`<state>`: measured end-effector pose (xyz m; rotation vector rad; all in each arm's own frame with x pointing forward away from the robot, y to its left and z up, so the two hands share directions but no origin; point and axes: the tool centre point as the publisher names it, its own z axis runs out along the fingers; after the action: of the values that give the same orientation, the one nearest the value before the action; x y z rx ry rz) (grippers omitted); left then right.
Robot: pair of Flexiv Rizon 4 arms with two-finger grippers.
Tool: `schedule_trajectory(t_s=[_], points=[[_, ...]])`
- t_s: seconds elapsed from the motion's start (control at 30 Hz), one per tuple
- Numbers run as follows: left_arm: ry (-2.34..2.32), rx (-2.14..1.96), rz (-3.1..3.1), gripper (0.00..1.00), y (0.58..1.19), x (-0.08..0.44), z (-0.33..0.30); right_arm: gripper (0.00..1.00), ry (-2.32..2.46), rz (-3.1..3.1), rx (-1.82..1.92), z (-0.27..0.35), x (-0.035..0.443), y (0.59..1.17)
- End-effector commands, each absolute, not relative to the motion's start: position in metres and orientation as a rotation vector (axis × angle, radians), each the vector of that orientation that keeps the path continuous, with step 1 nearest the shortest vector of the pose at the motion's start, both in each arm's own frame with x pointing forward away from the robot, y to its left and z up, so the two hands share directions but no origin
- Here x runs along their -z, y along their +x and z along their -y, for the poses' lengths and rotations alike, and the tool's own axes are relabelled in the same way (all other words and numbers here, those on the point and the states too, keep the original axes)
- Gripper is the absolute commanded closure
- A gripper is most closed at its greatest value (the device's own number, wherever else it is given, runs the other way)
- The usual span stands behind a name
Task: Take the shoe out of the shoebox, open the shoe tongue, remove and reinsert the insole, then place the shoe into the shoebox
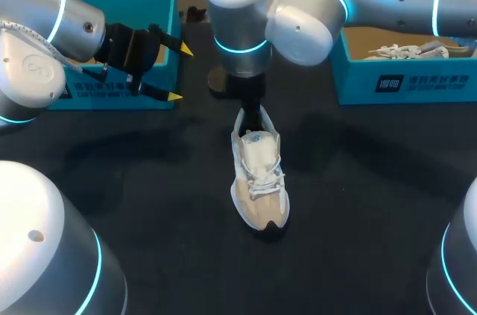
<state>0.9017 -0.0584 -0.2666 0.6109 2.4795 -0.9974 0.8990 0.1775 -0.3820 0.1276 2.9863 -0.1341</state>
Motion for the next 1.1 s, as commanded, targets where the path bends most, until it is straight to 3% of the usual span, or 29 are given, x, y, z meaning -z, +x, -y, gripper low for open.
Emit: schedule_trajectory(t_s=[0.03,0.13,0.17,0.5,1.1], points=[[0.611,0.995,-2.480,0.00,0.901,0.266,0.058,0.61,0.135,-2.986,0.116,-0.178,0.385,0.901],[0.611,0.995,-2.480,0.00,0.901,0.266,0.058,0.82,0.142,-2.987,0.105,-0.179,0.388,0.902],[0.611,0.995,-2.480,0.00,0.901,0.266,0.058,1.00,0.151,-2.987,0.103,-0.179,0.389,0.903],[0.611,0.995,-2.480,0.00,0.901,0.266,0.058,1.00,0.191,-2.976,0.069,-0.175,0.362,0.898],[0.611,0.995,-2.480,0.00,0.901,0.266,0.058,1.00,0.106,-2.958,0.062,-0.161,0.245,0.880]])
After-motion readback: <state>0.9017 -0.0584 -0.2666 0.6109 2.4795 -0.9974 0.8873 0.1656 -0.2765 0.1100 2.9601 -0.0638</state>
